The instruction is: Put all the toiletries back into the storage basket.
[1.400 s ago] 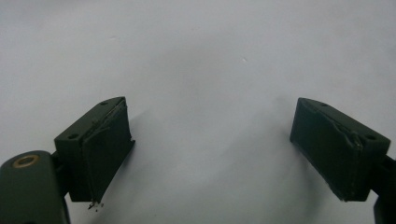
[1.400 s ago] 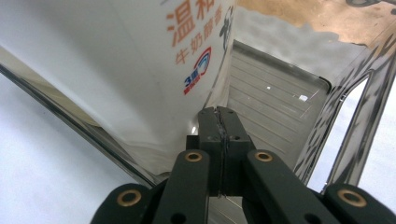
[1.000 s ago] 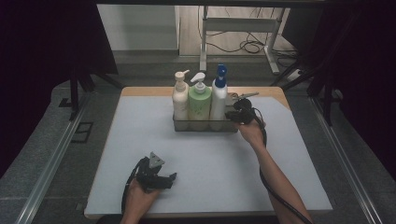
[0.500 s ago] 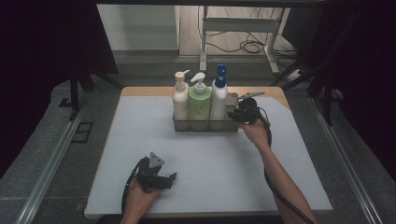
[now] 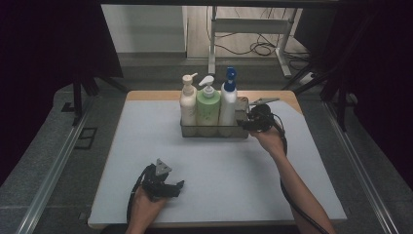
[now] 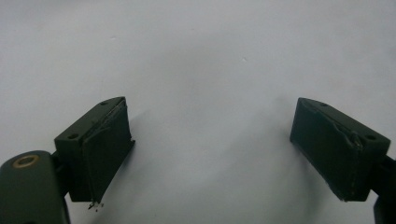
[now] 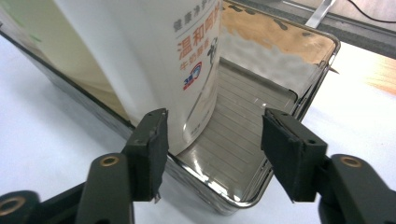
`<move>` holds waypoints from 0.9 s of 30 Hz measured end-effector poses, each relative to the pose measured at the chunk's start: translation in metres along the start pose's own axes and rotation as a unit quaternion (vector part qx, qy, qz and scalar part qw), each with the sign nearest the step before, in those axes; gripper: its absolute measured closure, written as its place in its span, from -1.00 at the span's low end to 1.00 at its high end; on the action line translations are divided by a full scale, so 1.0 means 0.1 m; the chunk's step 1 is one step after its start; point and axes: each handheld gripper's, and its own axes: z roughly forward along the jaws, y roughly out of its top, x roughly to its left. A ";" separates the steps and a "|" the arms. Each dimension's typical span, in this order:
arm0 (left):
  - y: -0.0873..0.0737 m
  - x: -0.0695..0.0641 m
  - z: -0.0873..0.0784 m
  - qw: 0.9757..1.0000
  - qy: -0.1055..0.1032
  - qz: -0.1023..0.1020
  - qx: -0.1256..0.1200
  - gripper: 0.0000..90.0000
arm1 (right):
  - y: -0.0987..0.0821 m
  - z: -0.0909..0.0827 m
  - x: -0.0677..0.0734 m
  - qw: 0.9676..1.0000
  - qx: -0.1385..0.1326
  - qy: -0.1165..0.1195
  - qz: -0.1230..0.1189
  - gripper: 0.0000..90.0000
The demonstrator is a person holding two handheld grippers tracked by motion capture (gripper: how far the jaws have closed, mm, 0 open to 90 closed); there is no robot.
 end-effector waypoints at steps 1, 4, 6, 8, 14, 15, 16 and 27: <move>0.00 0.00 0.00 1.000 0.000 0.000 0.000 -0.73 | 0.00 -0.01 0.01 1.000 0.000 0.000 -0.003 -0.14; 0.00 0.00 0.00 1.000 0.000 -0.001 0.000 -0.73 | -0.01 -0.05 0.02 1.000 -0.002 0.003 -0.009 -0.19; 0.00 0.00 0.00 1.000 0.000 -0.001 0.000 -0.73 | -0.02 -0.07 0.04 1.000 -0.002 0.004 -0.013 -0.22; 0.00 0.00 0.00 1.000 0.000 -0.001 -0.001 -0.73 | -0.02 -0.10 0.06 1.000 -0.005 0.006 -0.016 -0.25; 0.00 0.00 0.00 1.000 0.000 -0.001 0.000 -0.73 | -0.05 -0.21 0.12 0.999 -0.011 0.012 -0.027 -0.33; 0.00 0.00 0.00 1.000 0.000 -0.001 0.000 -0.73 | -0.06 -0.23 0.13 0.999 -0.013 0.016 -0.028 -0.34; 0.00 0.00 0.00 1.000 0.000 -0.001 -0.001 -0.73 | -0.07 -0.25 0.13 0.999 -0.013 0.017 -0.028 -0.35; 0.00 0.00 0.00 1.000 0.000 -0.001 0.000 -0.73 | -0.17 -0.48 0.20 0.999 -0.014 0.022 -0.044 -0.61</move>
